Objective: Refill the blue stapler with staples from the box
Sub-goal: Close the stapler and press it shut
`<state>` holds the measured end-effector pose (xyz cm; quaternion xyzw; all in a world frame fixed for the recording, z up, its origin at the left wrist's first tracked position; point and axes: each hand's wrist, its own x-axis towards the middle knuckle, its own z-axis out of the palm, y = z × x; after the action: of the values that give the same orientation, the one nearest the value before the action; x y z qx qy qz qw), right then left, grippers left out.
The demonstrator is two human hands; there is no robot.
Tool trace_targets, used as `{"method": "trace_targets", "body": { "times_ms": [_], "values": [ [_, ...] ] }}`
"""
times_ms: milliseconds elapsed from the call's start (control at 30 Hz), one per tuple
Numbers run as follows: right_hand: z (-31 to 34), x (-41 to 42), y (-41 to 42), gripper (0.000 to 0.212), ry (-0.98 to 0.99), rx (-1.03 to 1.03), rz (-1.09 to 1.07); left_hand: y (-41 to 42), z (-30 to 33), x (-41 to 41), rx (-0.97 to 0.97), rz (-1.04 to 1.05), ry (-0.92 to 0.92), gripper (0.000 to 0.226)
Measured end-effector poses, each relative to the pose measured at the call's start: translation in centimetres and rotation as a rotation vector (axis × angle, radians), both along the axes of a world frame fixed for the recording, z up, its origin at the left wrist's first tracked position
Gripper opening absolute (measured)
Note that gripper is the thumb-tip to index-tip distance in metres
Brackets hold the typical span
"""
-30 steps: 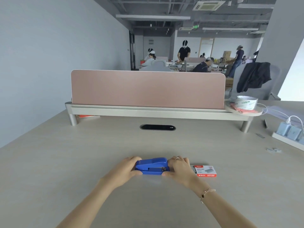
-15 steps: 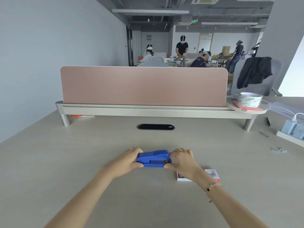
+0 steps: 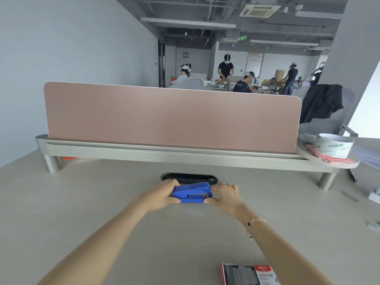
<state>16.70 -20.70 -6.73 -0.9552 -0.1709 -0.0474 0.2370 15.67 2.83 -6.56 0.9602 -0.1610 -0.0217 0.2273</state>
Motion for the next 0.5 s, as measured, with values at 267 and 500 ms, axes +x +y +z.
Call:
{"method": "trace_targets", "body": {
  "times_ms": [267, 500],
  "values": [
    [-1.1, 4.4, 0.0, 0.020, 0.059, 0.073, -0.047, -0.2, -0.5, 4.1, -0.001, -0.009, -0.070, 0.029],
    [-1.9, 6.0, 0.2, 0.013, 0.058, 0.142, -0.042, 0.4, -1.0, 5.5, -0.010, 0.008, -0.094, 0.031]
  ]
}}
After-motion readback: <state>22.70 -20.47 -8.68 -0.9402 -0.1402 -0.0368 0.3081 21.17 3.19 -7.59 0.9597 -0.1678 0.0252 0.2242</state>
